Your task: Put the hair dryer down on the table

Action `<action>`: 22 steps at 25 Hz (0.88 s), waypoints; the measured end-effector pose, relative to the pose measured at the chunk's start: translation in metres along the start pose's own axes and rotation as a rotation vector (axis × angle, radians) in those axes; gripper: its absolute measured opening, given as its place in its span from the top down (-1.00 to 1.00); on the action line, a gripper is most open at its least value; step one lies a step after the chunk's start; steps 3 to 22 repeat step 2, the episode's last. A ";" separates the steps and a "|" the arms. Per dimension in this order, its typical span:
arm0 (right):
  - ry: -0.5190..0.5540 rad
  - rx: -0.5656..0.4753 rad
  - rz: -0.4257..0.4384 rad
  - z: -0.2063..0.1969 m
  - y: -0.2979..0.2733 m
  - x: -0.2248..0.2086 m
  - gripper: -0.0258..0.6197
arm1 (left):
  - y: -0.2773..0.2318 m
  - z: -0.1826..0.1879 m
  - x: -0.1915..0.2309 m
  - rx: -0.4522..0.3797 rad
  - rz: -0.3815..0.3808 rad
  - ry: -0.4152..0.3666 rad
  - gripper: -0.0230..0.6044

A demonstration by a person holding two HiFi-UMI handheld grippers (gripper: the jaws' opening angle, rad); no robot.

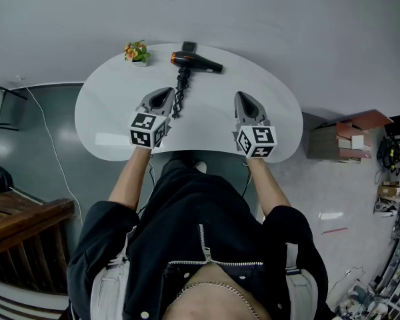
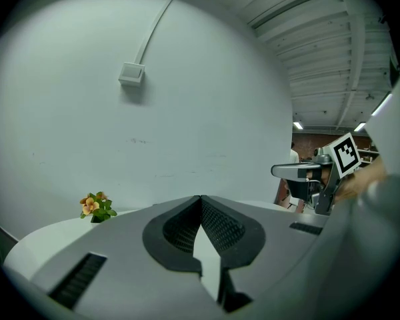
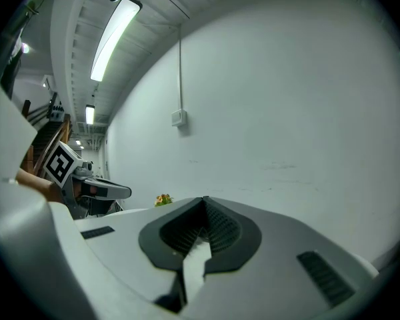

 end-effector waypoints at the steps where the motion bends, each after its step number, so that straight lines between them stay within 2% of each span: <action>1: 0.000 0.000 0.000 0.000 0.000 0.000 0.92 | 0.000 -0.001 0.000 0.001 0.001 0.001 0.86; 22: 0.001 -0.001 0.000 0.000 0.000 0.000 0.92 | 0.000 -0.002 0.001 0.003 0.002 0.003 0.86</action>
Point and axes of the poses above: the fingertips, and each gripper's own axes: y backward along the fingers, x to its left, z out of its top, the point moved 5 cm from there along y, backward along the fingers, and after that the axes turned 14 degrees about y, right-handed, at the moved point
